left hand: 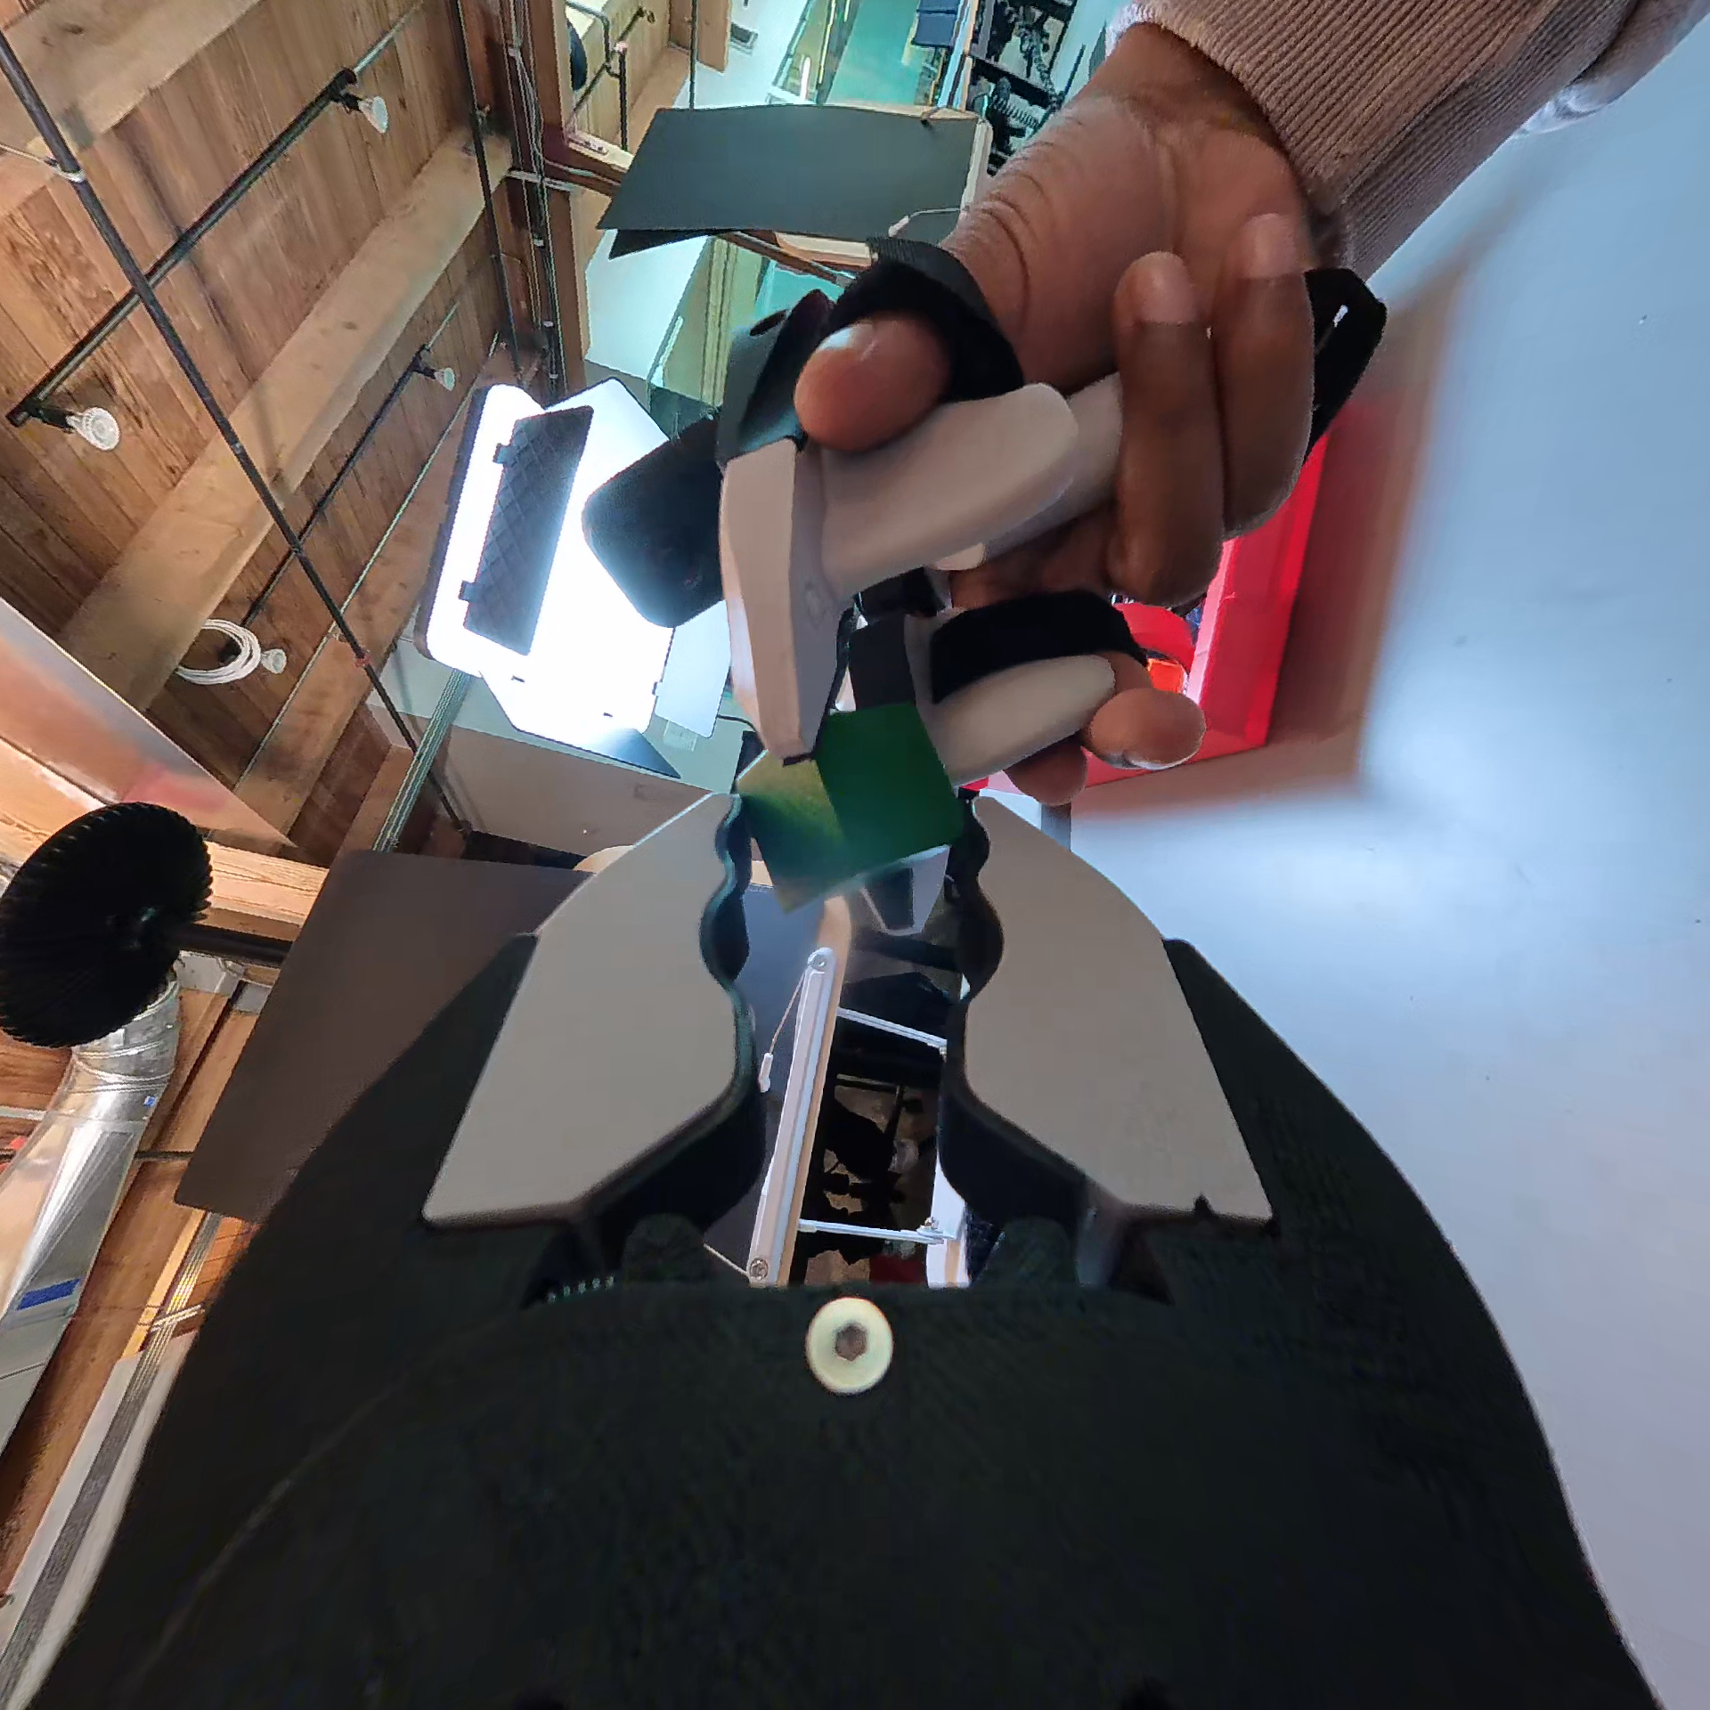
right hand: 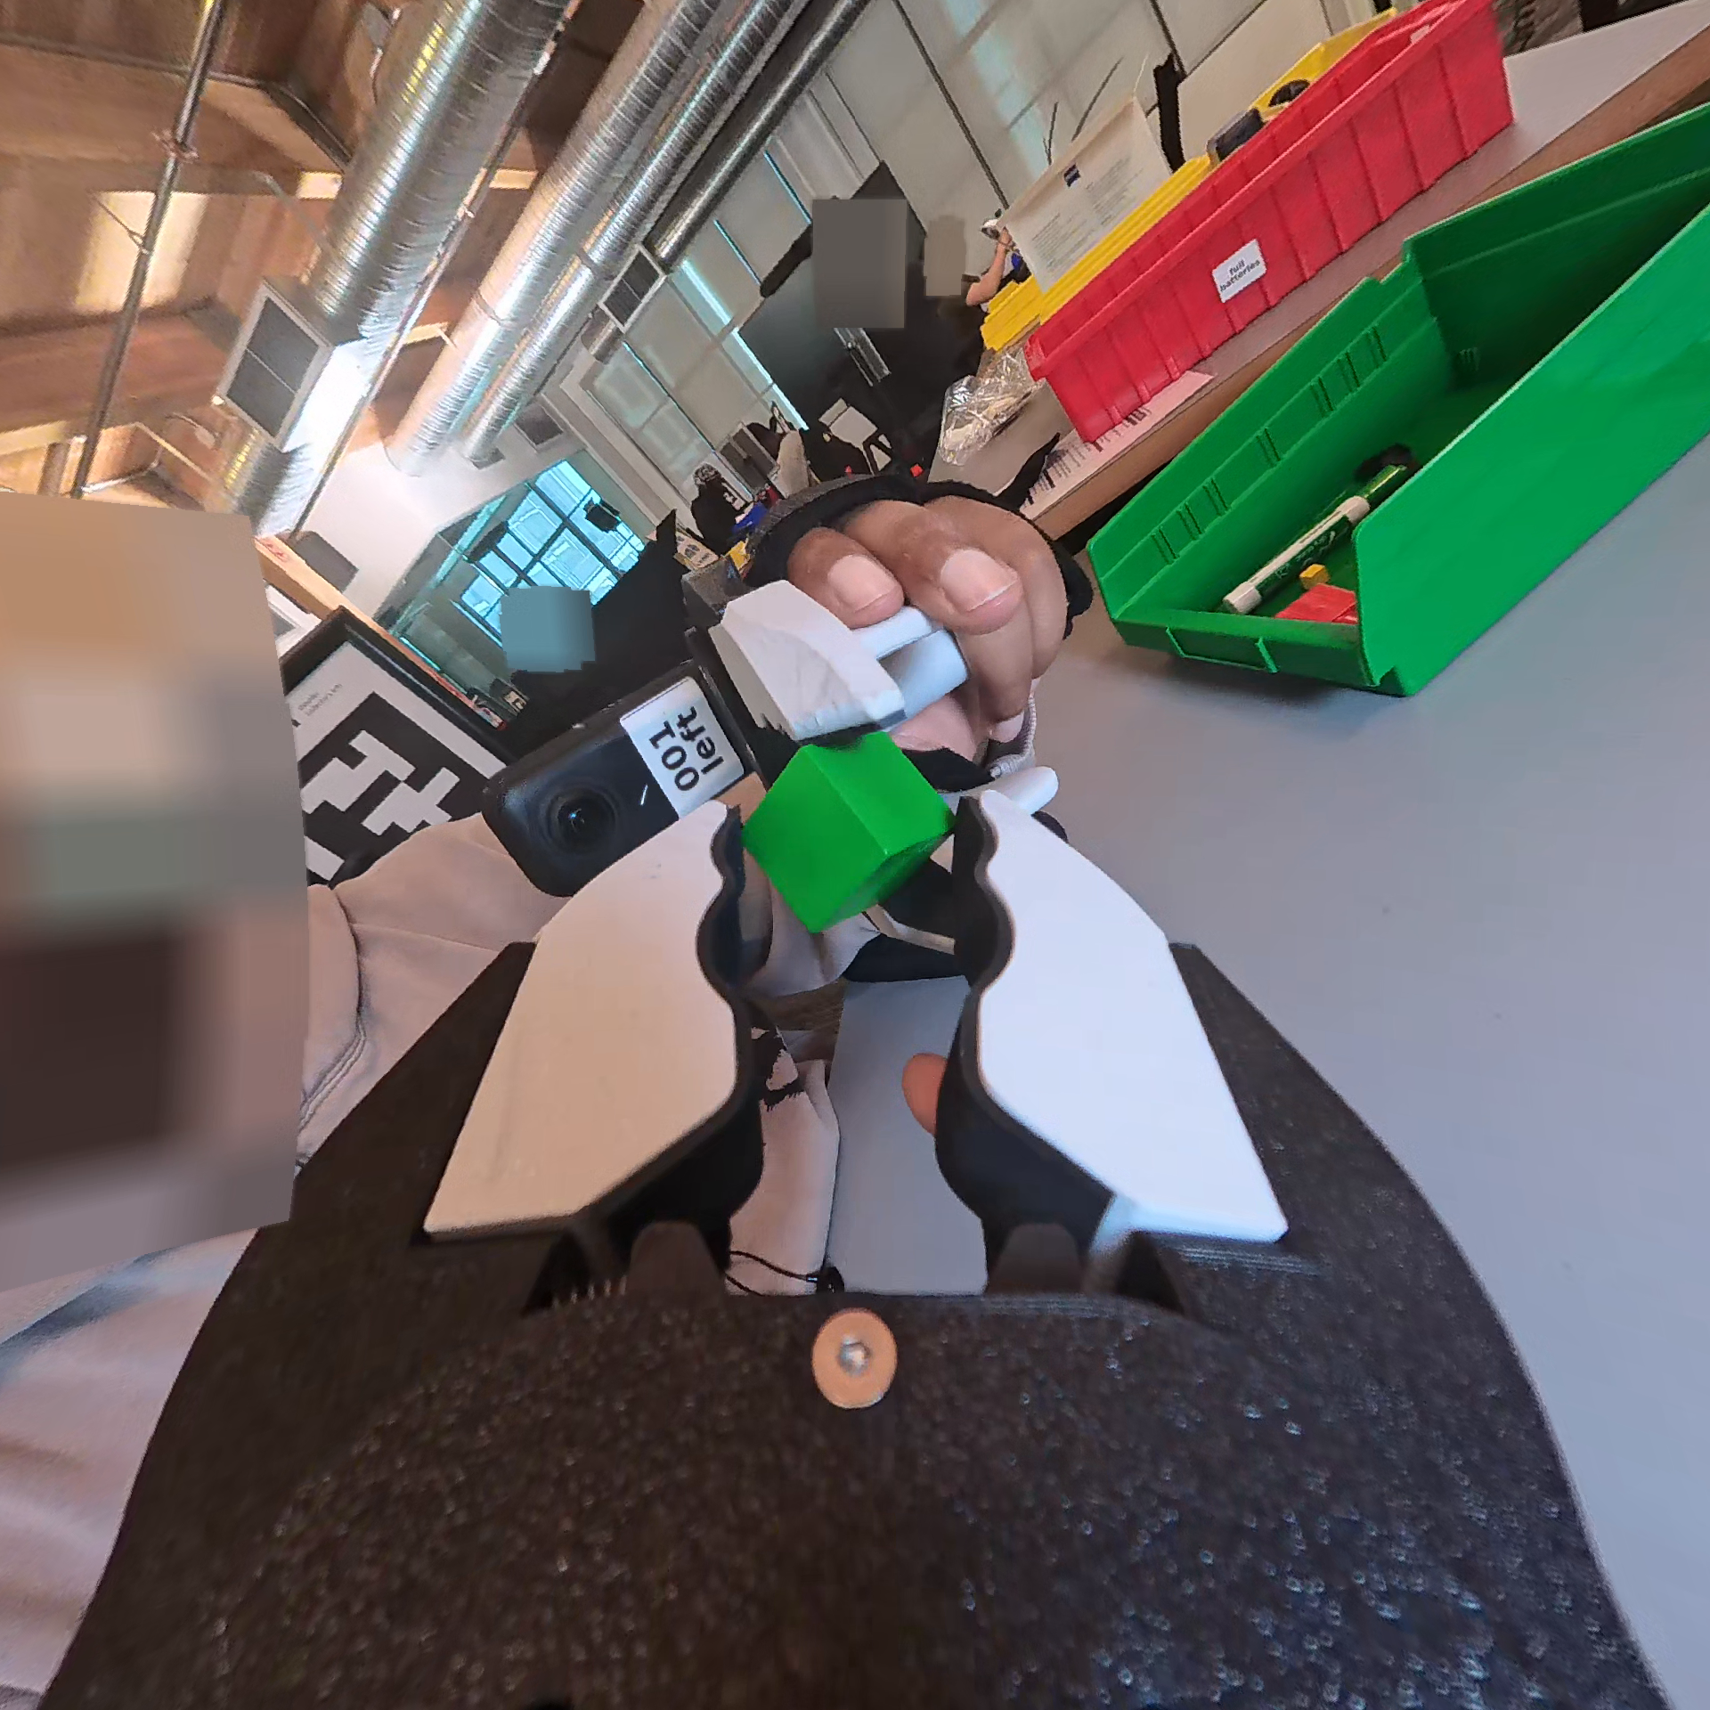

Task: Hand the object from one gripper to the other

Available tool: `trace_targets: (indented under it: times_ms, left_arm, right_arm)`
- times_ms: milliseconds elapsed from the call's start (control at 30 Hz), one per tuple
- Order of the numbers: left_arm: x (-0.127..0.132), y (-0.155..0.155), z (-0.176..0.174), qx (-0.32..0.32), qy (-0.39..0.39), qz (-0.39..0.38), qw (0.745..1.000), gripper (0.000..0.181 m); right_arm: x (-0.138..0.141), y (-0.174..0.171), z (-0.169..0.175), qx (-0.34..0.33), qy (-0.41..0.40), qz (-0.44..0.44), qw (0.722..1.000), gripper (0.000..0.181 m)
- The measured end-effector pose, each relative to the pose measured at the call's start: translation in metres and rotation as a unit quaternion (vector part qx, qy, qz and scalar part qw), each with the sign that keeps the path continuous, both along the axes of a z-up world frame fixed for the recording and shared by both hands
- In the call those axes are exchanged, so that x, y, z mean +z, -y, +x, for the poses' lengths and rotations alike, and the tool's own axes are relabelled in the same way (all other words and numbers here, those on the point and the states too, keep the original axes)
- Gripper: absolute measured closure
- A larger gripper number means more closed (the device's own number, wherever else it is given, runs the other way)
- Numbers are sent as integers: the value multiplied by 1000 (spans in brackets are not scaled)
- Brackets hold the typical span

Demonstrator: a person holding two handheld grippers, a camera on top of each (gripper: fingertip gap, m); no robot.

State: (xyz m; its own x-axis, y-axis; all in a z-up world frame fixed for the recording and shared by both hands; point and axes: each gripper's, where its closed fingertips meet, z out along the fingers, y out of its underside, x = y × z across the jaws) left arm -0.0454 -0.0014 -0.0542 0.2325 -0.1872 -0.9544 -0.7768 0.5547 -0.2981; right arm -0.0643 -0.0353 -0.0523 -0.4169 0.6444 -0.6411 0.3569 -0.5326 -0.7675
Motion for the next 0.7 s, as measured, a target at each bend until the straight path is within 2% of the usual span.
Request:
trace_targets:
  times_ms: [133, 233, 333, 433, 500, 567, 700]
  left_arm:
    - [0, 1, 1, -10, 14, -15, 1000, 139]
    - [4, 3, 1, -32, 61, -51, 996, 139]
    - [15, 3, -5, -54, 132, -89, 986, 140]
    - [32, 1, -16, -83, 236, -155, 956, 140]
    - [44, 0, -25, -112, 317, -216, 917, 140]
    - [53, -1, -32, -149, 397, -284, 860, 140]
    - [58, -6, -34, -209, 513, -416, 721, 140]
  right_arm:
    - [2, 1, 1, 3, -8, 0, 1000, 138]
    - [9, -5, 2, -18, -33, 15, 999, 137]
    - [11, -13, 3, -54, -40, 58, 996, 134]
    - [25, -26, 7, -108, -77, 108, 985, 130]
    - [36, -36, 12, -151, -113, 165, 968, 131]
    - [41, -47, 17, -210, -142, 270, 929, 134]
    - [34, -55, 18, -274, -178, 505, 799, 135]
